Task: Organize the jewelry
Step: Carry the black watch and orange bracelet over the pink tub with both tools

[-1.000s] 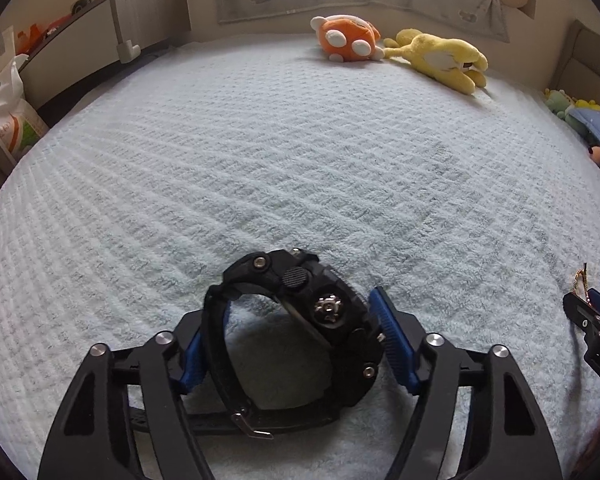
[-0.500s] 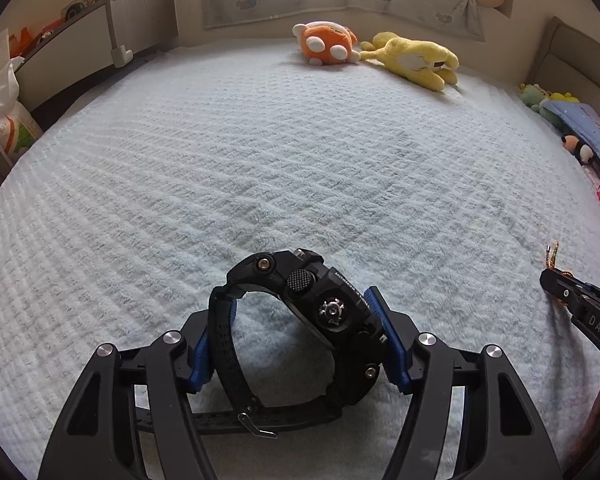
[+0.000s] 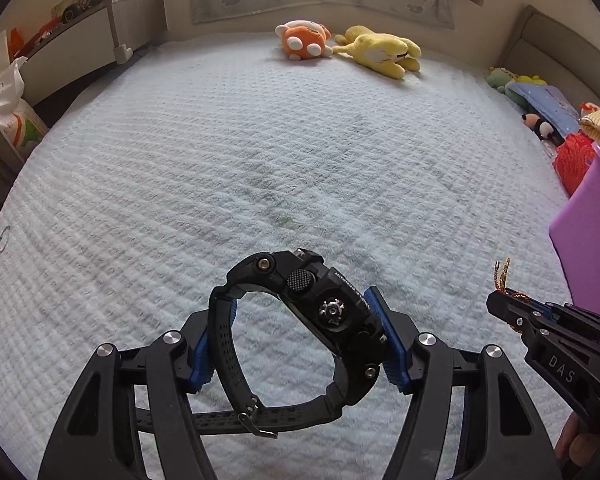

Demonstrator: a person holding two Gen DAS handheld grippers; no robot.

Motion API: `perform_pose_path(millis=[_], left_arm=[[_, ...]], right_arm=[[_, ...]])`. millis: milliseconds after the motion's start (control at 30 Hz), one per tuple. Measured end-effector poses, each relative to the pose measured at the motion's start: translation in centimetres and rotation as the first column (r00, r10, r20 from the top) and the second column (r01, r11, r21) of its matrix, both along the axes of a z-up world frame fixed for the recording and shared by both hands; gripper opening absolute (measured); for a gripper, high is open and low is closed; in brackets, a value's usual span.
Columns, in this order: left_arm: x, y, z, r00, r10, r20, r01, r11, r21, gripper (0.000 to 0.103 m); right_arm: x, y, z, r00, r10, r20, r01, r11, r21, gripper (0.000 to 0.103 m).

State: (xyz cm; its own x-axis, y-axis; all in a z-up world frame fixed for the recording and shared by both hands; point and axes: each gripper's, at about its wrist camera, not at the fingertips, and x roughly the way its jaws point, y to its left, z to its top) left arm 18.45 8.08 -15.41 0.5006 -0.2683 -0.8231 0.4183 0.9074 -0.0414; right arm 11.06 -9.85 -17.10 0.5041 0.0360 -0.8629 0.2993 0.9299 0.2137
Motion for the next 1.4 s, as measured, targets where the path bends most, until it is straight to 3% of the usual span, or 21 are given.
perform_pose_path(millis=[167, 433, 633, 833, 1033, 1233, 1400], left_arm=[[-3.3, 1.7, 4.1, 0.999, -0.039, -0.003, 0.039, 0.999, 0.015, 0.063], [-9.5, 1.0, 12.1, 0.987, -0.162, 0.024, 0.161, 0.987, 0.023, 0.063], [-14.0, -3.9, 17.6, 0.962, -0.271, 0.040, 0.273, 0.962, -0.030, 0.064], [-18.2, -12.2, 21.3, 0.933, -0.354, 0.060, 0.358, 0.928, -0.104, 0.064], [-21.9, -22.7, 22.6, 0.923, -0.375, 0.083, 0.382, 0.917, -0.117, 0.064], [-23.9, -31.8, 20.6, 0.964, -0.268, 0.004, 0.267, 0.960, -0.090, 0.064], [-24.3, -36.2, 18.2, 0.981, -0.179, -0.068, 0.176, 0.983, -0.049, 0.064]], right_arm=[[-3.9, 2.9, 4.6, 0.999, 0.035, -0.001, -0.035, 0.999, 0.007, 0.012], [-11.2, 3.0, 13.4, 0.999, -0.029, 0.022, 0.029, 1.000, 0.009, 0.012], [-17.6, -1.3, 19.3, 0.994, -0.107, 0.031, 0.109, 0.993, -0.041, 0.012], [-23.7, -9.4, 23.2, 0.976, -0.208, 0.059, 0.213, 0.973, -0.092, 0.012], [-26.5, -19.2, 23.7, 0.975, -0.206, 0.079, 0.214, 0.971, -0.106, 0.012], [-26.5, -28.3, 21.3, 0.992, -0.107, 0.066, 0.110, 0.993, -0.045, 0.012], [-25.7, -33.1, 18.5, 0.999, -0.032, -0.001, 0.032, 0.999, 0.012, 0.012]])
